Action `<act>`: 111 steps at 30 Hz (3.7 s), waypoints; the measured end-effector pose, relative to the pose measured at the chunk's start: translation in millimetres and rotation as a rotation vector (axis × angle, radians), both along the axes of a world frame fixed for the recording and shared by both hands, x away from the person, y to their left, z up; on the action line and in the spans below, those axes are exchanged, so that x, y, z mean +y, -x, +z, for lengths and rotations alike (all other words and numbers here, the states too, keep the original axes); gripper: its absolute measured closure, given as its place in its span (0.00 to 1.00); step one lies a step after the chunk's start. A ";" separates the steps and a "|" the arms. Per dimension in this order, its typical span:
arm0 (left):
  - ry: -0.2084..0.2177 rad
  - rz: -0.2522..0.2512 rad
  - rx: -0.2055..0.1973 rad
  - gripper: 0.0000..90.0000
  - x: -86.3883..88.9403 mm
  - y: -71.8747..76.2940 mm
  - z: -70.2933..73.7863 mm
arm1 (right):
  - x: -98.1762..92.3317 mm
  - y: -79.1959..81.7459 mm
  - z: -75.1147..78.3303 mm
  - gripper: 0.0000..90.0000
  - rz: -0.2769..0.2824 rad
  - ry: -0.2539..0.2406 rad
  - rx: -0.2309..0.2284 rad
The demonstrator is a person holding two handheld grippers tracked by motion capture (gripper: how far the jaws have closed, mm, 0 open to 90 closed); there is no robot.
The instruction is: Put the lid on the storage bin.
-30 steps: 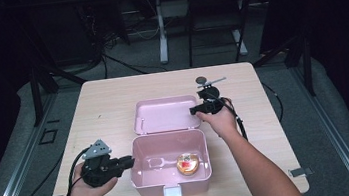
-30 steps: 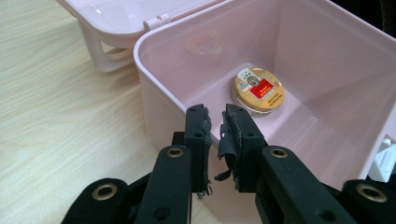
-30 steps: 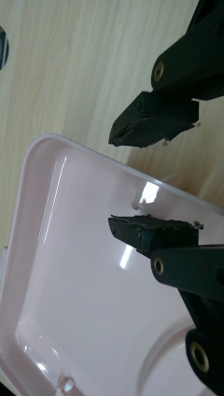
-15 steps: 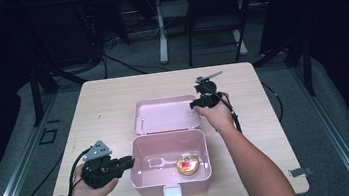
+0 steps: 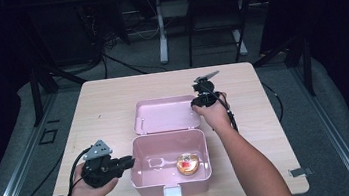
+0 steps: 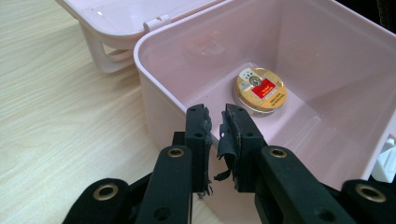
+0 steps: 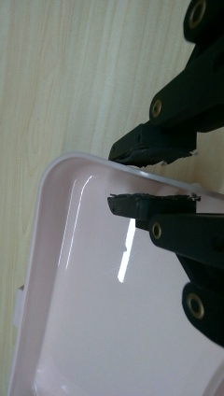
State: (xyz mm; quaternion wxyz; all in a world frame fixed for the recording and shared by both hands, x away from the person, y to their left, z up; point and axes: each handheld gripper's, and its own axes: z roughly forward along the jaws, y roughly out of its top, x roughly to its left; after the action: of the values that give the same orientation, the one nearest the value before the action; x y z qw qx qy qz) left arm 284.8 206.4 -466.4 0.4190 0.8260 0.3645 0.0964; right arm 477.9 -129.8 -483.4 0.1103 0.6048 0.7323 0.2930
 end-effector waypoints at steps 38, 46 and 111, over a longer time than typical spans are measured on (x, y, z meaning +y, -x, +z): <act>-0.001 -0.001 -0.012 0.89 -0.2 1.5 -0.8 | -0.7 3.6 14.9 0.92 -0.064 -0.038 -0.008; 0.010 0.006 -0.010 0.89 -0.4 1.7 -1.5 | -0.7 5.5 24.6 0.94 -0.065 -0.031 -0.020; -0.020 0.017 -0.012 0.89 -4.2 3.1 0.7 | -0.7 36.8 70.1 0.96 -0.039 -0.006 -0.168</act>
State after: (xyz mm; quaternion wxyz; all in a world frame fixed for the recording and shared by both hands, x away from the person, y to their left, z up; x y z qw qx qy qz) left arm 281.7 202.2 -465.6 0.4120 0.8264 0.3681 0.1084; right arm 441.1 -130.5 -413.2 0.1754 0.5925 0.7076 0.3428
